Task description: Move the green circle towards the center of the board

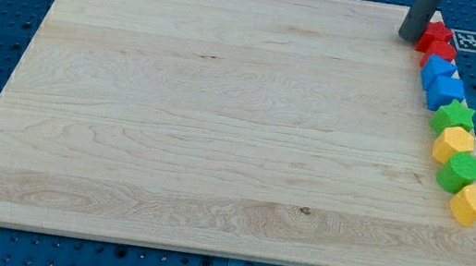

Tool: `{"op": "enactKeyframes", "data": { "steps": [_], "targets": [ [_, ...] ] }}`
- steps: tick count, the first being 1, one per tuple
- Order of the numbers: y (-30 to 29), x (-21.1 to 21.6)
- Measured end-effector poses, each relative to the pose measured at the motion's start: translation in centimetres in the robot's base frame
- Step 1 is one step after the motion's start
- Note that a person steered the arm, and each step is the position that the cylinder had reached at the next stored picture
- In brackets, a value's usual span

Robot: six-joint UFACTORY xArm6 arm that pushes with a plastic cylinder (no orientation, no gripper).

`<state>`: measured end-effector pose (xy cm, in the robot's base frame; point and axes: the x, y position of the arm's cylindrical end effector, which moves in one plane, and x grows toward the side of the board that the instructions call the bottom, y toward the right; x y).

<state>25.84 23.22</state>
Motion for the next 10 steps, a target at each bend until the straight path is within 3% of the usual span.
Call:
{"op": "enactKeyframes", "data": {
  "steps": [2, 3, 5, 8, 10],
  "targets": [
    [-1.8, -6.7],
    [-0.3, -6.6],
    [11.3, -6.2],
    [11.3, -5.0],
    [11.3, -0.4]
  ]
}}
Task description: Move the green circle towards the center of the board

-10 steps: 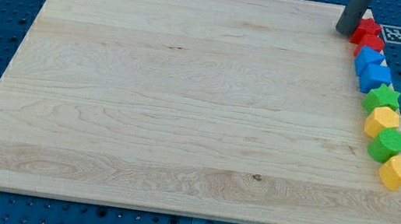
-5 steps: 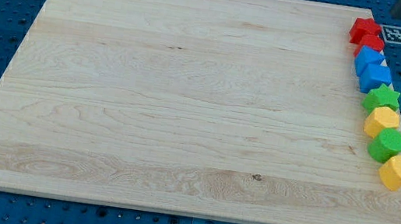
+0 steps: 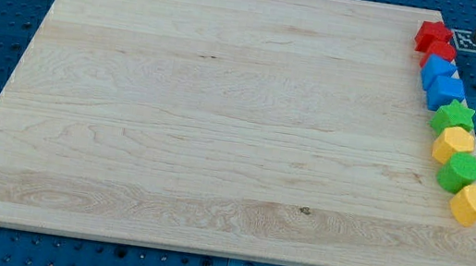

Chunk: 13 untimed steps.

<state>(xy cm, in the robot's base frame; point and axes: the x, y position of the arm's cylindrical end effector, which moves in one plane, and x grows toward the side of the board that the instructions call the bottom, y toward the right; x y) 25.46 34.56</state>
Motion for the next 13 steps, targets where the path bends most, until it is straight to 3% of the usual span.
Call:
{"op": "enactKeyframes", "data": {
  "steps": [5, 13],
  "targets": [
    [-0.1, 23.8],
    [-6.3, 24.4]
  ]
}}
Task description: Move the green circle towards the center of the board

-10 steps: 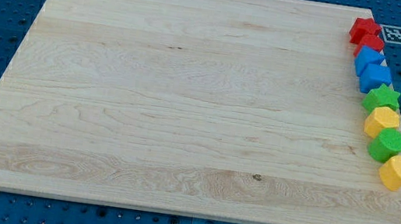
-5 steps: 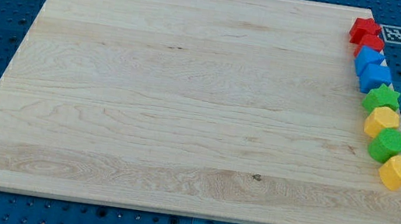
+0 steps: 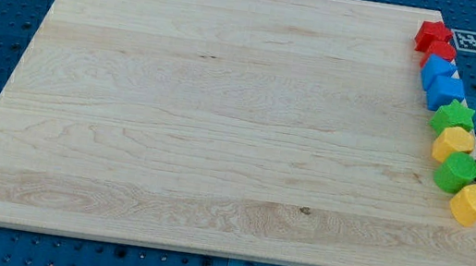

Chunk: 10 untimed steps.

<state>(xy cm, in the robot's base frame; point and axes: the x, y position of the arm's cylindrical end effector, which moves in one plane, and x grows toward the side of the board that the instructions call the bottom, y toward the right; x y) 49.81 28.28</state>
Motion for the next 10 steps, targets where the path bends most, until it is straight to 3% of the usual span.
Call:
{"op": "enactKeyframes", "data": {
  "steps": [2, 4, 10],
  "targets": [
    [-4.7, 0.0],
    [-5.3, 2.2],
    [-15.1, -0.2]
  ]
}}
